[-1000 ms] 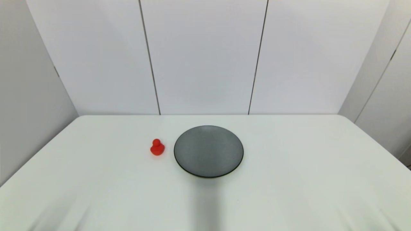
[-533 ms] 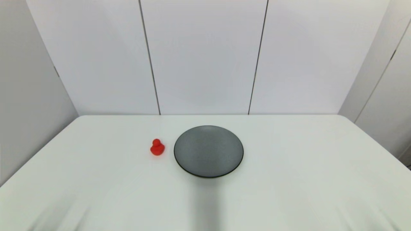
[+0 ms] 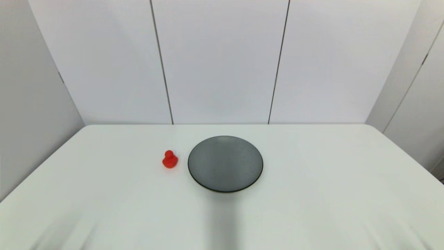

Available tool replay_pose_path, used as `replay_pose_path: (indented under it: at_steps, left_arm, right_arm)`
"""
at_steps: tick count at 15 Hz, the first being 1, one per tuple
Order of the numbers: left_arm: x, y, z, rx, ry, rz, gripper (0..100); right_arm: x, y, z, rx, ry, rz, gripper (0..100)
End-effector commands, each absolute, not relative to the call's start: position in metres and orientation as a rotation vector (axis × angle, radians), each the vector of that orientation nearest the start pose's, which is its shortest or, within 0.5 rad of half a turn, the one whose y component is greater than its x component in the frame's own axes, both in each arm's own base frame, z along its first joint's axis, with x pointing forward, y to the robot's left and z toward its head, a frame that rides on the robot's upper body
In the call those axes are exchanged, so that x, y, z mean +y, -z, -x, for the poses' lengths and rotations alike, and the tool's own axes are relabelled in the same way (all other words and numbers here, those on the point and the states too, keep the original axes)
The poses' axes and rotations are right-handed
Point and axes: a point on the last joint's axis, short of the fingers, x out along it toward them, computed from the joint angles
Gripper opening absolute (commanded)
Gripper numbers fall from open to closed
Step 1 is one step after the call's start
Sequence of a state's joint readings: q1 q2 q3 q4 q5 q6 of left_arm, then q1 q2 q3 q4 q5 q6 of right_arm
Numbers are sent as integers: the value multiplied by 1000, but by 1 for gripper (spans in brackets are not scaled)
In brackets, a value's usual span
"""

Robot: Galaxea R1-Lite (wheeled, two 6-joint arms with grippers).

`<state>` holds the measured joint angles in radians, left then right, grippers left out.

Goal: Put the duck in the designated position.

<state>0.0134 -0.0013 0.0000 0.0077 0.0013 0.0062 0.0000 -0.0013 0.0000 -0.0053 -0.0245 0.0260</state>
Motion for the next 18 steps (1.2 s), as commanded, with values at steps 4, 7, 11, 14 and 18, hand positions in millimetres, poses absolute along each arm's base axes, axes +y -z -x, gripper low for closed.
replay_pose_path:
  at_steps: [4,7,11,14,18]
  left_arm:
    - [0,-75,23,8,-15,-6,100]
    - [0,-75,23,8,-15,-6,100]
    - [0,-75,23,8,-15,-6,100]
    - [0,-75,23,8,-15,-6,100]
    - [0,-75,23,8,-15,-6,100]
  right_arm:
    - [-1,-76,23,-6,24,-26,100]
    - [-1,-76,23,-6,24,-26,100]
    - [-1,-76,23,-6,24,-26,100]
    - [-1,-76,23,-6,24,-26,100]
    - [-1,-76,23,-8,24,-26,100]
